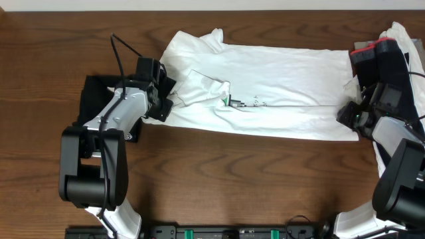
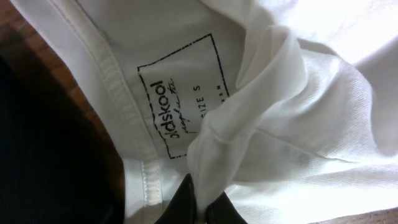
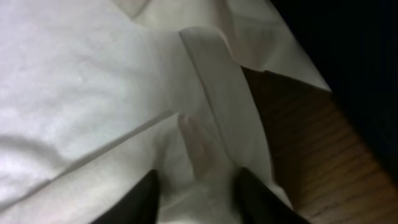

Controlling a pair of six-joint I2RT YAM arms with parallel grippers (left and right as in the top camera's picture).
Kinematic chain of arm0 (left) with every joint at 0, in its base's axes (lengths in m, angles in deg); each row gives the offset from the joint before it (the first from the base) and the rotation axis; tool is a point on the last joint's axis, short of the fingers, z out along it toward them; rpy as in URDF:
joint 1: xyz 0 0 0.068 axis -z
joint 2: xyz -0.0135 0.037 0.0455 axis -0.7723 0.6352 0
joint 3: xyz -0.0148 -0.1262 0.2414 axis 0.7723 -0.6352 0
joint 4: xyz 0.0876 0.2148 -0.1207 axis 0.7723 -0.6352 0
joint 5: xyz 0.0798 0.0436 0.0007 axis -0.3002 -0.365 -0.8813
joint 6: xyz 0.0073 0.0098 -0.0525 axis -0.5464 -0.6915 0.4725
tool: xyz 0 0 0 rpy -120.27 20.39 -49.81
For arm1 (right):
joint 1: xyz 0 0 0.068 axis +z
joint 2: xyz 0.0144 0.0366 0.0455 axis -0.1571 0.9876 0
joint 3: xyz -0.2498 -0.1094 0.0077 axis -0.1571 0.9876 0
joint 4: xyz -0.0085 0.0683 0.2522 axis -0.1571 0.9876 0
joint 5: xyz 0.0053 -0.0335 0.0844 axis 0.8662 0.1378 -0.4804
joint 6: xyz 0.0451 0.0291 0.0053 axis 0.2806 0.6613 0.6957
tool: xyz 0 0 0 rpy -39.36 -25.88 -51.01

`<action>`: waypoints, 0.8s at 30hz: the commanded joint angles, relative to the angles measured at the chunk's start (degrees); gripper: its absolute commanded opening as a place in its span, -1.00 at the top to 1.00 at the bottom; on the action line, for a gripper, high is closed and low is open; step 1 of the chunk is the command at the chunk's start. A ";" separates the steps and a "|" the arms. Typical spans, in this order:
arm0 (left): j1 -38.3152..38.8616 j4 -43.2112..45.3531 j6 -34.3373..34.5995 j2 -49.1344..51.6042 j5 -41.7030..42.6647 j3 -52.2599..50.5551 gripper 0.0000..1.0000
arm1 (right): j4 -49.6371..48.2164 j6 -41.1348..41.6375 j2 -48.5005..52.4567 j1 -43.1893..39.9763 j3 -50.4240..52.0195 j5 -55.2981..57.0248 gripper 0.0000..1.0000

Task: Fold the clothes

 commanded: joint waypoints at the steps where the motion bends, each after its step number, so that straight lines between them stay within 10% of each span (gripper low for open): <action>1: -0.07 -0.13 0.13 0.63 -0.66 0.04 0.88 | 0.72 -0.11 1.01 -0.20 -0.50 -0.46 0.37; 6: -0.07 -0.13 0.13 0.63 -0.66 0.04 0.88 | 0.81 0.74 0.81 -0.61 -0.52 -0.39 0.97; 24: -0.09 -0.13 0.09 0.63 -0.68 0.04 0.88 | 1.55 0.96 -1.70 -8.61 -0.66 -2.25 0.85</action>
